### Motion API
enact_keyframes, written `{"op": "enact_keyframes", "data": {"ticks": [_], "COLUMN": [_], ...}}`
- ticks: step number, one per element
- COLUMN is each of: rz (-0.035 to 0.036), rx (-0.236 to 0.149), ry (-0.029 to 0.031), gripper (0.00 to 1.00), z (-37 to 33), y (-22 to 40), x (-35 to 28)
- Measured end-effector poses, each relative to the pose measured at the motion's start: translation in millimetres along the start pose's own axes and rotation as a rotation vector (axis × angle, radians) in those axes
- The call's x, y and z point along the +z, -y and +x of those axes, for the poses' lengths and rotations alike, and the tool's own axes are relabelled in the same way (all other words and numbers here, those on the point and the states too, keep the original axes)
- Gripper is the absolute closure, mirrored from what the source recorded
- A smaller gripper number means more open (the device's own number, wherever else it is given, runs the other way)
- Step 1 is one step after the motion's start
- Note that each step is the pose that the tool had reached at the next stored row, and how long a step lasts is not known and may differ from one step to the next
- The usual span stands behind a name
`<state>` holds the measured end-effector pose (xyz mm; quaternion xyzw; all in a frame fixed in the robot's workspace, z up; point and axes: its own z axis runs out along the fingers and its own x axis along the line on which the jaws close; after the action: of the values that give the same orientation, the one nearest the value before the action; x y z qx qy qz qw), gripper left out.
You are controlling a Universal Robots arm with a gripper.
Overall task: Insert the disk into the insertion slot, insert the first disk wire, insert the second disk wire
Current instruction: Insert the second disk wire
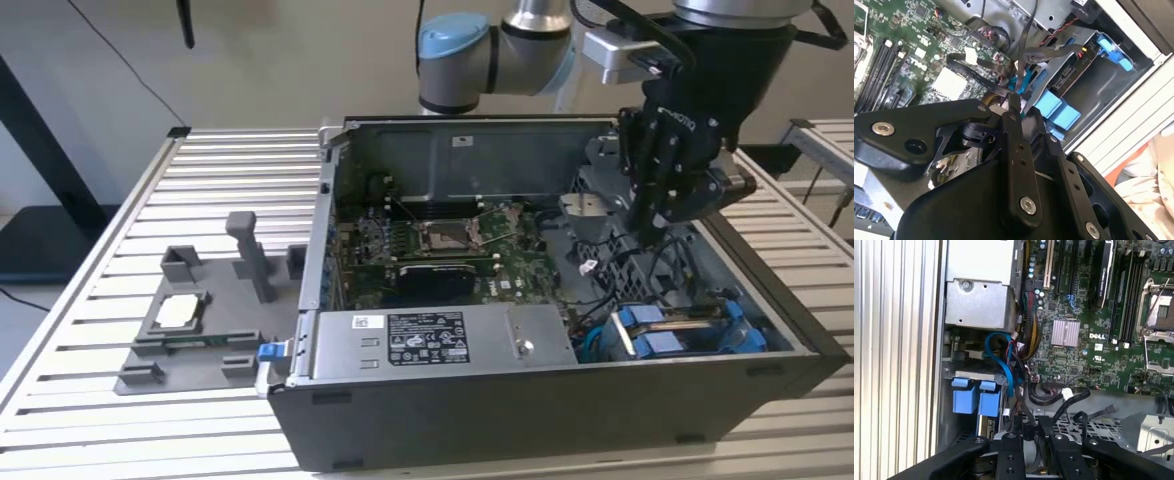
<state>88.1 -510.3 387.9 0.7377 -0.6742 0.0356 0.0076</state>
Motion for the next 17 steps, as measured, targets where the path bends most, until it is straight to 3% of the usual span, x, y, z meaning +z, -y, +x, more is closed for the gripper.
{"op": "enact_keyframes", "data": {"ticks": [7, 17], "rz": [0.0047, 0.0047], "rx": [-0.031, -0.031], "ry": [-0.0002, -0.0011], "gripper": [0.73, 0.73], "z": [-0.6, -0.6], "y": [-2.7, -2.8], "x": [4.2, 4.9]}}
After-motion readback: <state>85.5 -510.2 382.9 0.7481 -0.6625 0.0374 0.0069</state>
